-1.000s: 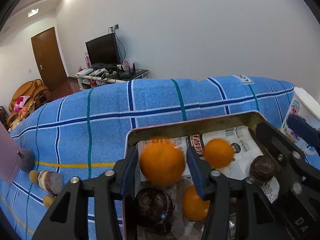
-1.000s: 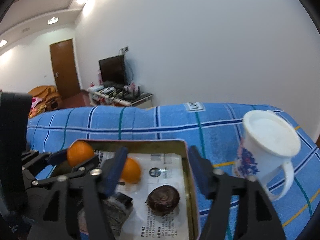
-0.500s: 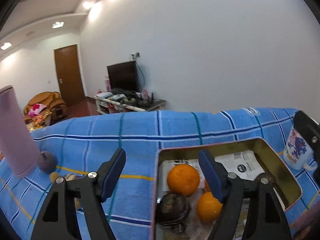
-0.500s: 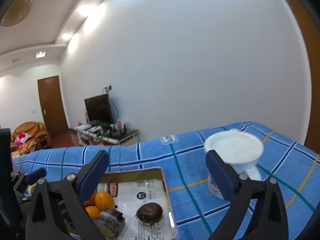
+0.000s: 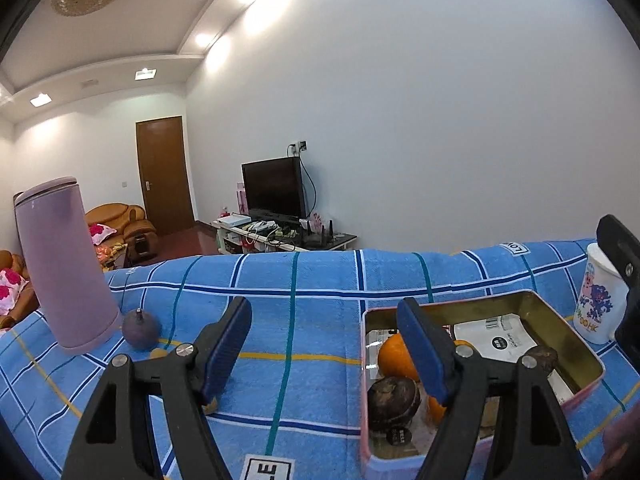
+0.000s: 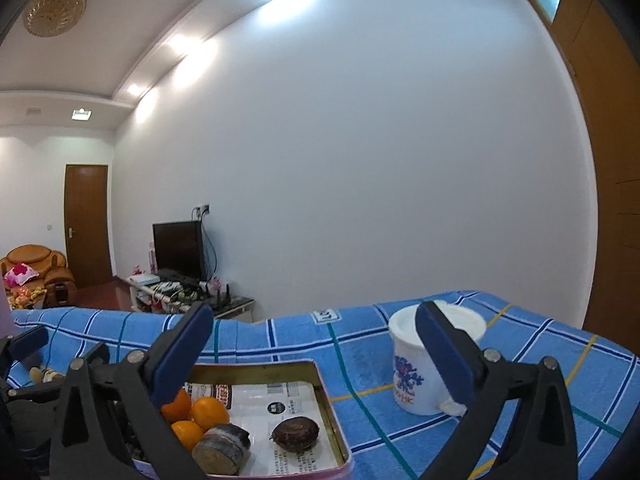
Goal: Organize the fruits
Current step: 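Lift both open tools away from the pink tin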
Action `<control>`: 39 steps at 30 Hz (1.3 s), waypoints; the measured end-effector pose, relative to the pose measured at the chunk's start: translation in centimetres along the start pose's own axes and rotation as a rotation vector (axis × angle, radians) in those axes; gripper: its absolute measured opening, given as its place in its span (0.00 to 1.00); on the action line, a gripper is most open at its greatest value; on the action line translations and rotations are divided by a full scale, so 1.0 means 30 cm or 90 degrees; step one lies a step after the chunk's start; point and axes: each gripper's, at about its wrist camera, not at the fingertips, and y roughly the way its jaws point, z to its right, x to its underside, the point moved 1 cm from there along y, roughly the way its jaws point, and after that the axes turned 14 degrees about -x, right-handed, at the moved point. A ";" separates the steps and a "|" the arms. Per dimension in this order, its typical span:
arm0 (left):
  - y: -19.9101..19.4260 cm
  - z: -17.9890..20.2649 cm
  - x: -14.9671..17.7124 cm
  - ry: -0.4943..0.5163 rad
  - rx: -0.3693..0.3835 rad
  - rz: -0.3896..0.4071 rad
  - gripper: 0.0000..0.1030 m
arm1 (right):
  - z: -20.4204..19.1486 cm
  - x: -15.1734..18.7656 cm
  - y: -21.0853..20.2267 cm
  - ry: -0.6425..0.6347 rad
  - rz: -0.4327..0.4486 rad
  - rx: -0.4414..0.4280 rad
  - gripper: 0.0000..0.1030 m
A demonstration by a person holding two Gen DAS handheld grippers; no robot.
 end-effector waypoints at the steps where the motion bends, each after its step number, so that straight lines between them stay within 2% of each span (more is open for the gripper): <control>1: -0.006 -0.006 0.002 -0.002 0.002 0.002 0.74 | 0.000 0.001 -0.006 0.001 0.006 0.000 1.00; 9: -0.023 -0.037 0.015 -0.004 0.025 -0.016 0.74 | 0.002 -0.002 -0.065 0.008 0.037 0.005 1.00; 11: -0.027 -0.030 0.019 0.012 0.043 -0.024 0.74 | -0.004 -0.004 -0.076 0.005 0.043 0.004 1.00; 22: -0.070 -0.078 0.054 0.083 0.052 -0.015 0.74 | -0.019 -0.003 -0.156 0.001 0.064 0.015 1.00; 29: -0.050 -0.176 0.066 0.079 0.044 -0.031 0.74 | 0.003 0.004 -0.180 0.039 0.035 0.032 1.00; 39: -0.018 -0.271 0.072 0.056 0.039 -0.046 0.74 | -0.073 0.032 -0.182 0.070 -0.041 -0.006 1.00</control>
